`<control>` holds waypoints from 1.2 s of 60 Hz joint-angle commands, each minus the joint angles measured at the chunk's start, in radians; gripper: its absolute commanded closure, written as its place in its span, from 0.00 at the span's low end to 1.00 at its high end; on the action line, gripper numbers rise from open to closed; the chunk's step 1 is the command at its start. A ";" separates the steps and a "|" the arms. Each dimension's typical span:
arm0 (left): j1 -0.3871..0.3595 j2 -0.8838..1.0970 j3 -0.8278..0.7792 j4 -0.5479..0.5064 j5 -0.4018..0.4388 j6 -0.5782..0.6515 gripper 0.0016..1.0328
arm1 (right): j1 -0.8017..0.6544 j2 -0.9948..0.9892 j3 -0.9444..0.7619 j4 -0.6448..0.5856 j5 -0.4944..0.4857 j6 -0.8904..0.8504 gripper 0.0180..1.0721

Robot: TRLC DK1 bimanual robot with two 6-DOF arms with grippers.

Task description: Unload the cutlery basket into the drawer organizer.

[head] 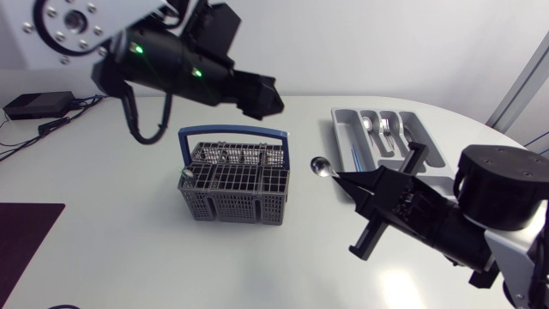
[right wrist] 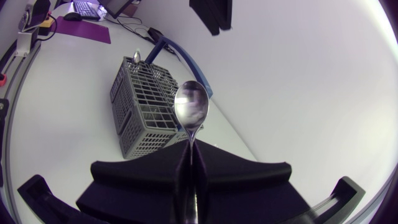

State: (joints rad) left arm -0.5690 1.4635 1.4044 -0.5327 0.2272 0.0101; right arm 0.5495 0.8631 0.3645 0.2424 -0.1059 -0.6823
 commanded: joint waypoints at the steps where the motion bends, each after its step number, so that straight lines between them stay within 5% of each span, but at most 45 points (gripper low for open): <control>1: 0.064 -0.049 0.053 -0.043 -0.005 0.117 0.09 | -0.099 -0.035 -0.021 -0.048 -0.087 -0.036 0.94; 14: 0.153 -0.134 -0.094 -0.113 -0.003 0.564 0.10 | -0.395 -0.021 -0.009 -0.187 -0.402 -0.194 0.94; 22: 0.184 -0.229 -0.289 -0.059 -0.002 0.846 0.10 | -0.553 0.070 0.011 -0.233 -0.526 -0.341 0.94; 35: 0.230 -0.258 -0.423 -0.036 -0.002 1.090 0.10 | -0.773 0.326 0.128 -0.347 -0.669 -0.617 0.94; 72: 0.419 -0.235 -0.487 0.031 0.027 1.420 0.10 | -0.948 0.878 0.564 -0.466 -0.598 -0.993 0.95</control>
State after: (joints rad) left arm -0.1703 1.2137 0.9432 -0.5133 0.2394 1.3624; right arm -0.3828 1.6752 0.8799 -0.2043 -0.7185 -1.6093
